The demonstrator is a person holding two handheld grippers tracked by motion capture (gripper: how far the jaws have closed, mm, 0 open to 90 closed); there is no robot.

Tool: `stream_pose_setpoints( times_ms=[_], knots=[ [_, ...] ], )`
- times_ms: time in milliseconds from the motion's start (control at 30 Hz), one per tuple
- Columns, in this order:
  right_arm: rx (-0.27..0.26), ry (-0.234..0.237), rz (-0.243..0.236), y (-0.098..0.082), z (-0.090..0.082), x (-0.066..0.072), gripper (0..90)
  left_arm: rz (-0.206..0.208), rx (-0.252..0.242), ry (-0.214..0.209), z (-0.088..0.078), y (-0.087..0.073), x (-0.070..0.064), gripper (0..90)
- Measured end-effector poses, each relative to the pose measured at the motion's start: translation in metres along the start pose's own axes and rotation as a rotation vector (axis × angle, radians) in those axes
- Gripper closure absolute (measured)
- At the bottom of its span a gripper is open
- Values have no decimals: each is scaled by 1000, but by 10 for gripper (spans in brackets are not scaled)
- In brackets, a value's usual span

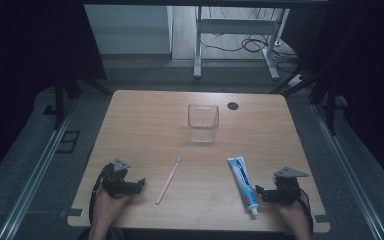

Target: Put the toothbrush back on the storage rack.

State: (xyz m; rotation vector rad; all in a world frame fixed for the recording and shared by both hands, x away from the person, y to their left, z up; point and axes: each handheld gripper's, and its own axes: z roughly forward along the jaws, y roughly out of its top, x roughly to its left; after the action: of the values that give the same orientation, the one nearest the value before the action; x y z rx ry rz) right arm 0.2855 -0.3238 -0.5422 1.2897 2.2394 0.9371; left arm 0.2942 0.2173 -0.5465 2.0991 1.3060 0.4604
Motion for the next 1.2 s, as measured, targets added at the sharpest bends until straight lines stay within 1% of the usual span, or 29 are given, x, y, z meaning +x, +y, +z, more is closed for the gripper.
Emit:
stream_pose_setpoints(
  times_ms=[467, 500, 567, 633, 667, 700, 767, 800, 867, 933, 1100, 1133, 1167, 1200],
  knots=[
    [0, 0, 0, 0, 0, 0, 53, -1, -4, 0, 0, 0, 0, 9],
    [0, 0, 0, 0, 0, 0, 53, 6, -9, -3, -1, 0, -1, 21],
    [0, 0, 0, 0, 0, 0, 53, 5, -13, -4, -1, -1, -1, 34],
    [0, 0, 0, 0, 0, 0, 53, 11, -18, -11, -2, 0, -2, 79],
    [0, 0, 0, 0, 0, 0, 53, 17, -16, -13, -3, 0, -2, 79],
    [0, 0, 0, 0, 0, 0, 53, 18, -15, -15, -4, 1, -3, 136],
    [0, 0, 0, 0, 0, 0, 53, 18, -11, -15, -3, 2, -4, 140],
    [0, 0, 0, 0, 0, 0, 53, 25, -6, -19, -4, 3, -5, 148],
    [0, 0, 0, 0, 0, 0, 53, 25, -3, -19, -4, 3, -6, 168],
    [0, 0, 0, 0, 0, 0, 53, 34, 6, -26, -5, 5, -8, 198],
    [0, 0, 0, 0, 0, 0, 54, 38, 1, -34, -7, 9, -11, 260],
    [-1, -1, 0, 0, 0, 0, 54, 39, 3, -43, -9, 11, -12, 272],
    [-1, -1, 1, 0, 0, 0, 55, 39, 3, -43, -9, 11, -12, 289],
    [-1, -1, 1, 0, 0, 0, 55, 42, 4, -49, -9, 13, -13, 289]
  ],
)
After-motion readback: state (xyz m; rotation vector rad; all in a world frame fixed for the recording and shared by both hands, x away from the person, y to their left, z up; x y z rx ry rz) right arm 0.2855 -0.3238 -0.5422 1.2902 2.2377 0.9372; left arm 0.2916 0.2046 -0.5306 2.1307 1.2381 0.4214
